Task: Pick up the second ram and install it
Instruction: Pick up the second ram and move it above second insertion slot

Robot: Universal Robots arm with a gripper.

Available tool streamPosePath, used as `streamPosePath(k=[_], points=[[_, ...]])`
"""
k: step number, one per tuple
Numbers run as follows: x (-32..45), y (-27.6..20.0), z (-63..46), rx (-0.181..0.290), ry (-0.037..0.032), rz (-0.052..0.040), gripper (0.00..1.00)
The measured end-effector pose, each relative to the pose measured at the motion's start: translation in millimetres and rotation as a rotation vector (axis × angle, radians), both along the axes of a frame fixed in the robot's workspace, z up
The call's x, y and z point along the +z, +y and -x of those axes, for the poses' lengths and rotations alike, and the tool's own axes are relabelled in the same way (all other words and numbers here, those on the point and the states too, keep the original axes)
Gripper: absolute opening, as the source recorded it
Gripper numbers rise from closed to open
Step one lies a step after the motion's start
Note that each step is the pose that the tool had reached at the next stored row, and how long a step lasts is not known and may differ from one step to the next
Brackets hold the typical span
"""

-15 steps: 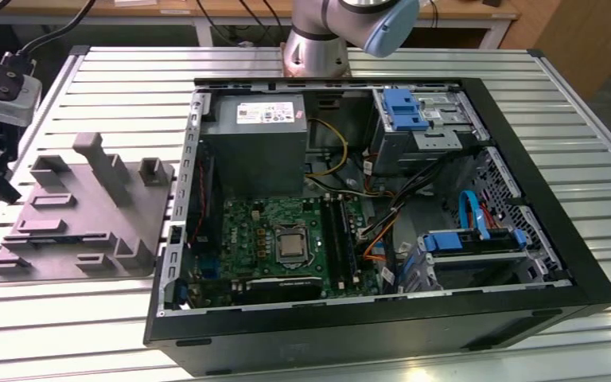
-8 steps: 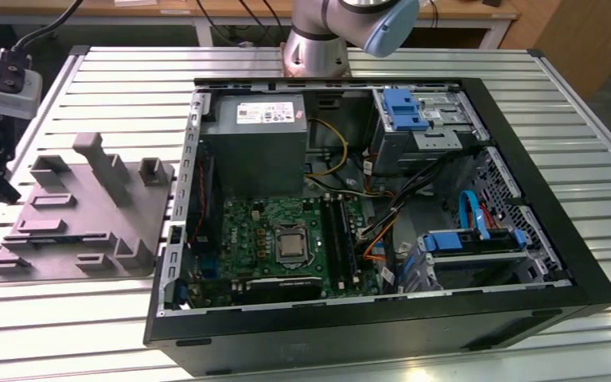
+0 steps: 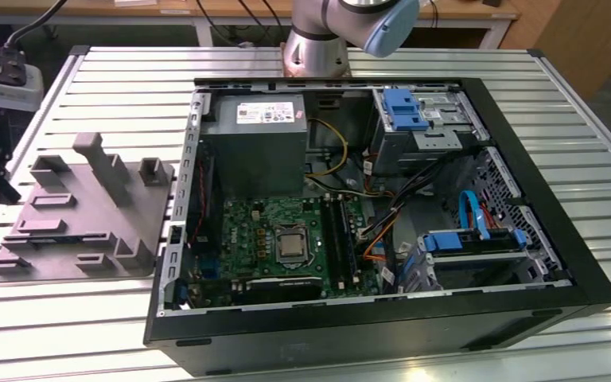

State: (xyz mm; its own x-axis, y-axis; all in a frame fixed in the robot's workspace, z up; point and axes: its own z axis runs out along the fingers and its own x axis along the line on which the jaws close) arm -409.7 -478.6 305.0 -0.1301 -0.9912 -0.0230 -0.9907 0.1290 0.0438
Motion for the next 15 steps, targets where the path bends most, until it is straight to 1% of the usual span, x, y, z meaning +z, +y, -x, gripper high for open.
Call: streamPosePath(k=[3,6,9,15], points=[[-0.6,0.0,0.0,0.026,-0.0042,0.0001,0.10],[-1.6,0.0,0.0,0.028,-0.0050,-0.0002,0.10],[-4.6,0.0,0.0,0.028,-0.0050,0.0000,0.10],[-13.1,0.1,-0.3,0.028,-0.0052,-0.0001,0.10]])
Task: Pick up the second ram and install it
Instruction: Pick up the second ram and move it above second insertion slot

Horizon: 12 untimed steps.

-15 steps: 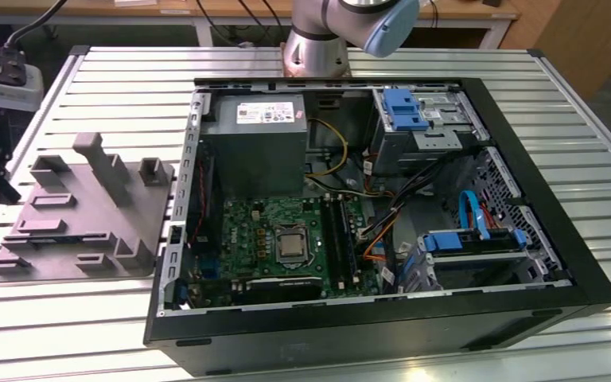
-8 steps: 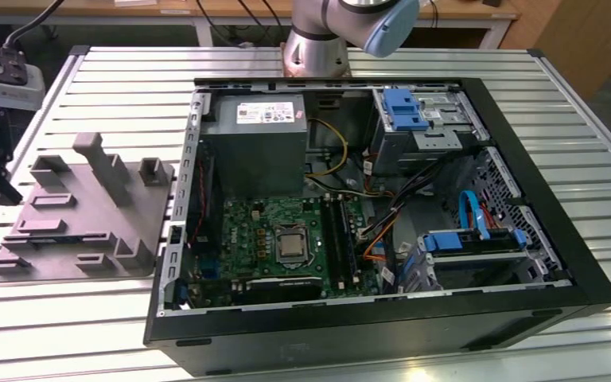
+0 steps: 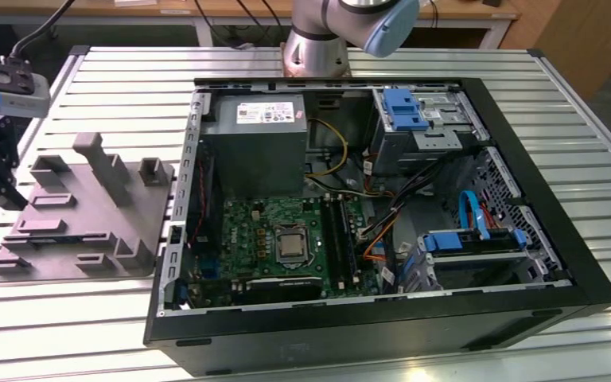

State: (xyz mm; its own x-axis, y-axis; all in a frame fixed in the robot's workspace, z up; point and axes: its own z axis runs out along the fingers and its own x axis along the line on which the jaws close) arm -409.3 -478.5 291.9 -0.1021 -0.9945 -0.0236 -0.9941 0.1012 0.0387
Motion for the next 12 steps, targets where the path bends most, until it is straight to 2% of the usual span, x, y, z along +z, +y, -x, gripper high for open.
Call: streamPosePath(k=[12], points=[[-20.5,0.7,-2.1,0.000,0.0000,0.0000,0.10]])
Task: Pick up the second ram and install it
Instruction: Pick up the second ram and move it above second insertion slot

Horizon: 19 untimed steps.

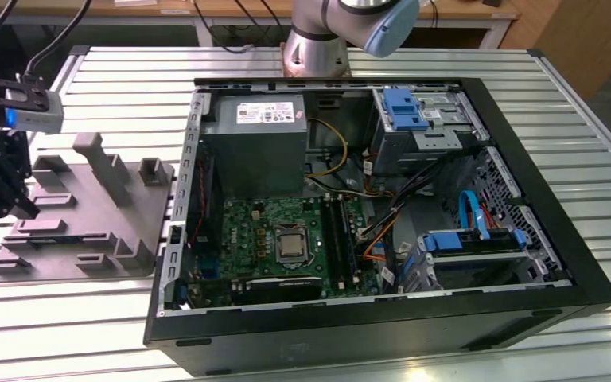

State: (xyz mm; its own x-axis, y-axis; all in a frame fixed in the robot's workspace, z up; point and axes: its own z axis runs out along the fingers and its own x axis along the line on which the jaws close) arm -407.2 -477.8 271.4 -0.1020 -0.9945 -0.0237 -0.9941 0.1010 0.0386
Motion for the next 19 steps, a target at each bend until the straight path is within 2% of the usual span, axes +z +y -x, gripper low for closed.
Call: streamPosePath(k=[14,19], points=[[-21.8,1.0,-0.3,0.000,0.0000,0.0000,0.10],[-25.8,1.0,-0.3,0.002,-0.0005,0.0000,0.10]])
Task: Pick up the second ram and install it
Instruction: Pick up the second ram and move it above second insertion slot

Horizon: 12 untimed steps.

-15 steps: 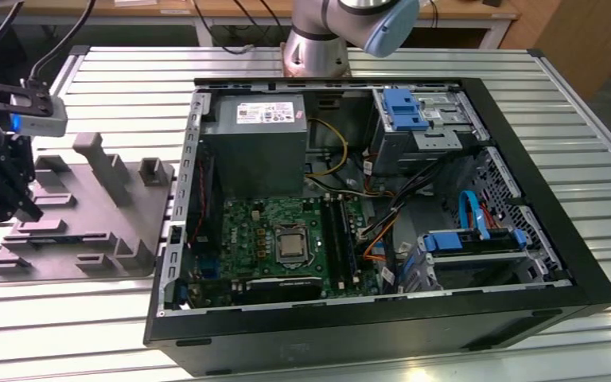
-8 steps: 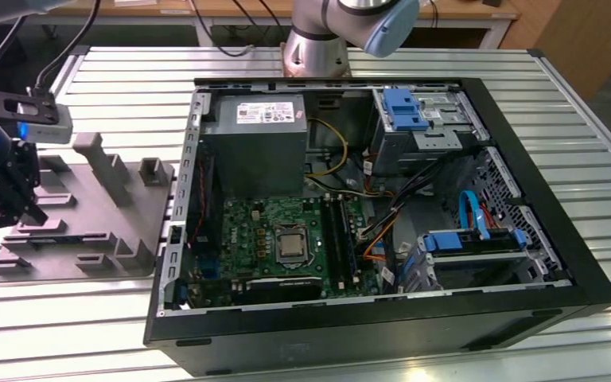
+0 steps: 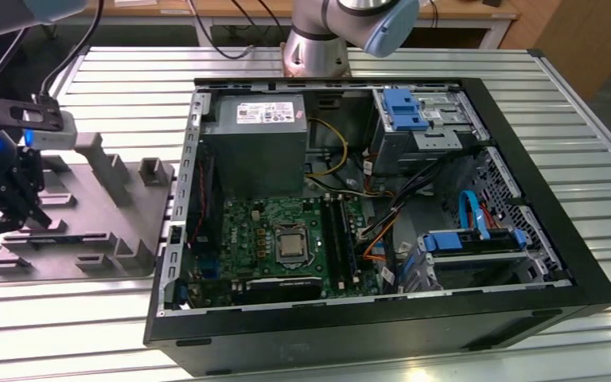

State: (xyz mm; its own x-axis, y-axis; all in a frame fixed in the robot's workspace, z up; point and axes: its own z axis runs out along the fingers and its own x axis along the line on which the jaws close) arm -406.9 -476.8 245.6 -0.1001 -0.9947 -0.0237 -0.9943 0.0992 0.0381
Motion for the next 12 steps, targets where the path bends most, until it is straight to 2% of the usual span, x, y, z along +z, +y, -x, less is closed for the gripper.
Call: streamPosePath(k=[2,3,6,12], points=[[-2.0,0.0,0.0,0.001,-0.0016,0.0001,0.10],[-4.2,0.0,0.1,0.003,-0.0067,0.0002,0.10],[-7.9,0.3,0.0,0.006,-0.0160,-0.0001,0.10],[-12.8,2.0,0.1,0.007,-0.0177,0.0000,0.10]])
